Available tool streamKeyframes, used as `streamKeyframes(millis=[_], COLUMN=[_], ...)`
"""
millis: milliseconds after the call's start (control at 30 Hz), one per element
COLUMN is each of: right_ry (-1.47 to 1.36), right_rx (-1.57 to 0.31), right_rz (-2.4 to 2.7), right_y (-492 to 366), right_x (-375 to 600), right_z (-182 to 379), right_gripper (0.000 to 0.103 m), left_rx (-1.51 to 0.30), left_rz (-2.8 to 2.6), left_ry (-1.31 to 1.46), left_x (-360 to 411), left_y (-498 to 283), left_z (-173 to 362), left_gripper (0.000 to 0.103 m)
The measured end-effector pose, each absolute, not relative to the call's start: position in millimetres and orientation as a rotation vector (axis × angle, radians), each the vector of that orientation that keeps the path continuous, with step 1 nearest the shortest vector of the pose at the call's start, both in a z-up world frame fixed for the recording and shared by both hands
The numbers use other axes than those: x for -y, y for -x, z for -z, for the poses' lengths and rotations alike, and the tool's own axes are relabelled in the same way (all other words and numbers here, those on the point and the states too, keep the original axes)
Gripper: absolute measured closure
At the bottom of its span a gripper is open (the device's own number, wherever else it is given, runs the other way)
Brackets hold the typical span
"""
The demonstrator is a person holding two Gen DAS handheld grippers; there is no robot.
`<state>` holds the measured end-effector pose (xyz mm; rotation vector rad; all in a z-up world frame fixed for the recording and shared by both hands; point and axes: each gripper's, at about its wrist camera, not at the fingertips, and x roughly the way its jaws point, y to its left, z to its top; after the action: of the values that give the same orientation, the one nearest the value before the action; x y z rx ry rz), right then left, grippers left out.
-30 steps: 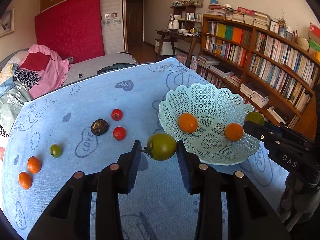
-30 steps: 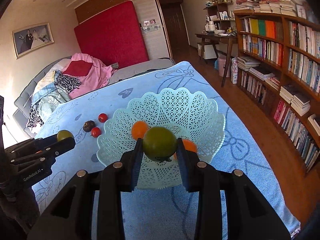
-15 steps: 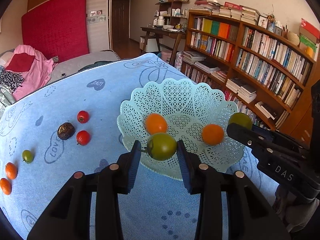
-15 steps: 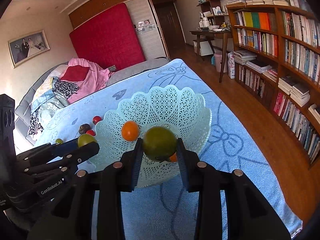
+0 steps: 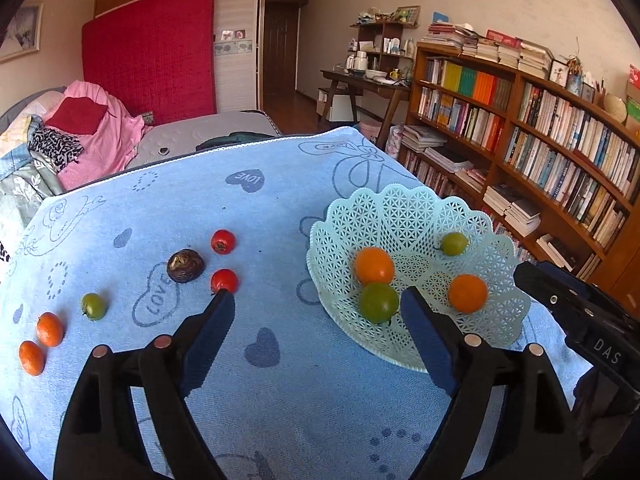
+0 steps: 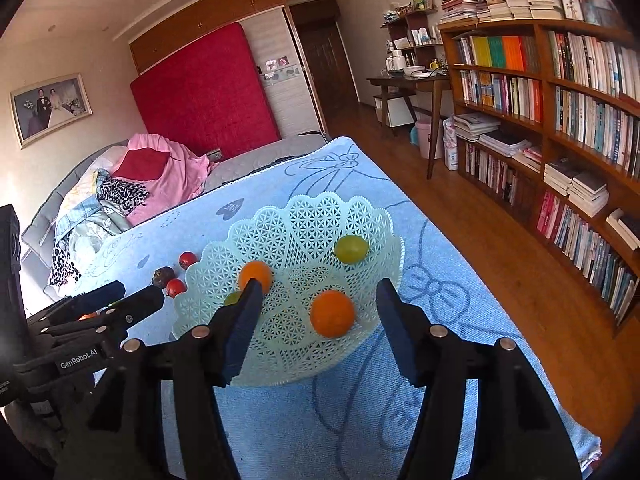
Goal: Organize fruits
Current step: 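Carry both green tomatoes into the basket and open both tools, then withdraw both open tools from the basket toward the red tomatoes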
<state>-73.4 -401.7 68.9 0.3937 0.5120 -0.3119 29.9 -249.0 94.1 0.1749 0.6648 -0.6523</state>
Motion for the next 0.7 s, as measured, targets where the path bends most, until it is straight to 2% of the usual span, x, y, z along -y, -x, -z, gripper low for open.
streamKeyframes(millis=[300, 700], right_ry=[-0.388, -0.35], right_rx=[-0.509, -0.522], right_rz=[0.302, 0.25], right_y=[72, 59], right_x=[394, 368], right_z=[-73, -81], right_gripper=[0.042, 0.042], left_rx=[-0.609, -0.642], left_rz=[0.555, 0.426], left_ry=[-0.139, -0.106], left_x=[209, 149], left_y=[-38, -50], left_z=[-111, -101], left_gripper=[0.014, 0.014])
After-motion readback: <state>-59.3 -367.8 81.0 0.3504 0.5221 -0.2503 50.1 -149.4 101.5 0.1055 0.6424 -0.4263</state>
